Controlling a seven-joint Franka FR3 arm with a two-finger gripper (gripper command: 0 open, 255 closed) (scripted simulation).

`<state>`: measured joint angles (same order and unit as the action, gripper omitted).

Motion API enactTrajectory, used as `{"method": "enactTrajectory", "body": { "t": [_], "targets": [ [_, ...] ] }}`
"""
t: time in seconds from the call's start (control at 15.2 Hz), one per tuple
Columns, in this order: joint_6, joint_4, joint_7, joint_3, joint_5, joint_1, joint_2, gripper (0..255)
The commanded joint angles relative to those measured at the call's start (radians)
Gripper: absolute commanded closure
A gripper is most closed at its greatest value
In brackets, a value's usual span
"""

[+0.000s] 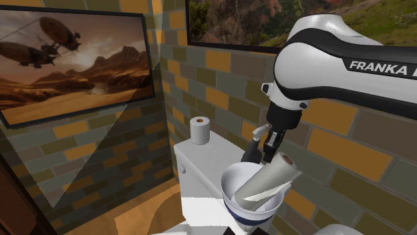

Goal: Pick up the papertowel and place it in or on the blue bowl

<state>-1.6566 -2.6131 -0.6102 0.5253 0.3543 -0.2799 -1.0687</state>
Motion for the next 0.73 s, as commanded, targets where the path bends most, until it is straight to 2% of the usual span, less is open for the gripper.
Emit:
{"method": "enactTrajectory", "body": {
  "t": [0.0,0.13,0.2,0.46,0.66],
  "targets": [
    [0.001,-0.001,0.0,0.0,0.0,0.0,0.0,255],
    [0.0,0.0,0.0,0.0,0.0,0.0,0.0,255],
    [0.0,0.0,0.0,0.0,0.0,0.0,0.0,0],
    [0.171,0.16,-0.122,0.069,0.03,0.018,0.107,0],
    [0.139,0.116,-0.119,0.081,0.044,0.01,0.095,0]
  ]
}}
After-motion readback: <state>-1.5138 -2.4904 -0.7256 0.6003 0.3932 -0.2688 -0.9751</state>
